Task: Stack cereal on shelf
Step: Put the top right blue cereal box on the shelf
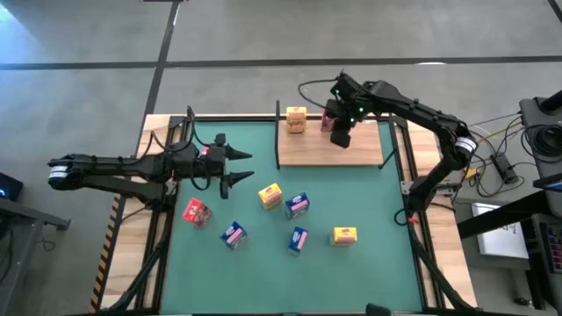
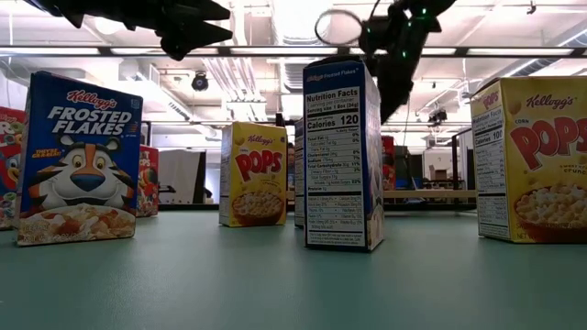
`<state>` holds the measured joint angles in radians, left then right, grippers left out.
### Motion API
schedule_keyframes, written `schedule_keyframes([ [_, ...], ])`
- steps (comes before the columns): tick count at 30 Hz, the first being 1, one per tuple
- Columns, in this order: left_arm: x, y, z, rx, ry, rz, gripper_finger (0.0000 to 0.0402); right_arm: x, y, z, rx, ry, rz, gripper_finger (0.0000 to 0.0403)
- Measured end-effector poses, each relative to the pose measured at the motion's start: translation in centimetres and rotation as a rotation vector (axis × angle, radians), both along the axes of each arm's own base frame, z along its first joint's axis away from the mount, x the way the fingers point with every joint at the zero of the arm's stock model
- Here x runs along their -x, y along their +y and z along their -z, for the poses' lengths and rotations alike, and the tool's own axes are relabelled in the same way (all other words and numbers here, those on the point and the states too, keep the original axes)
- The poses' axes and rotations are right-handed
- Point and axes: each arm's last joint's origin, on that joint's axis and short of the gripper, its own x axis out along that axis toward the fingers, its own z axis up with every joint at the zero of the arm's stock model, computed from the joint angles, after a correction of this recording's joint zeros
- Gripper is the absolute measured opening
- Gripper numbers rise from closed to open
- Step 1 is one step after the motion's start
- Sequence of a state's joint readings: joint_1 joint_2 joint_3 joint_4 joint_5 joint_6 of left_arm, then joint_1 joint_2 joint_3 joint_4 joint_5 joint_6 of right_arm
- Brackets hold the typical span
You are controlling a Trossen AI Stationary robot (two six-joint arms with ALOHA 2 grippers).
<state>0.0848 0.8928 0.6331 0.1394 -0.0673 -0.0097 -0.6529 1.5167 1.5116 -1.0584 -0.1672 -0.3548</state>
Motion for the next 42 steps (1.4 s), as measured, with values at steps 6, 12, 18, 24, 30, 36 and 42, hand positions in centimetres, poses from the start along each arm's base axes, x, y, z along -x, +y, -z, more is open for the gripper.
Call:
schedule_keyframes([
  [6,0.0,0.0,0.1,0.004,0.005,0.0,0.0233,-3.0,5.0,-0.1,-0.034,-0.036,-0.136,0.0012],
  [12,0.0,0.0,0.1,0.004,0.008,0.0,0.0233,-5.7,10.5,0.3,-0.031,-0.088,-0.297,0.0012],
  [18,0.0,0.0,0.1,0.005,0.012,-0.001,0.0233,-7.0,14.5,0.6,-0.059,-0.139,-0.353,0.0012],
  [24,0.0,0.0,0.1,0.005,0.015,-0.001,0.0233,-7.5,17.3,0.6,-0.079,-0.158,-0.386,0.0033],
  [30,0.0,0.0,0.1,0.005,0.015,-0.001,0.0233,-8.5,19.3,1.6,-0.033,-0.126,-0.349,0.0108],
  [36,0.0,0.0,0.1,0.005,0.014,-0.001,0.0233,-9.3,20.4,3.1,-0.004,-0.074,-0.324,0.0208],
  [42,0.0,0.0,0.1,0.005,0.014,-0.001,0.0233,-9.9,20.6,4.2,-0.001,-0.043,-0.339,0.0277],
])
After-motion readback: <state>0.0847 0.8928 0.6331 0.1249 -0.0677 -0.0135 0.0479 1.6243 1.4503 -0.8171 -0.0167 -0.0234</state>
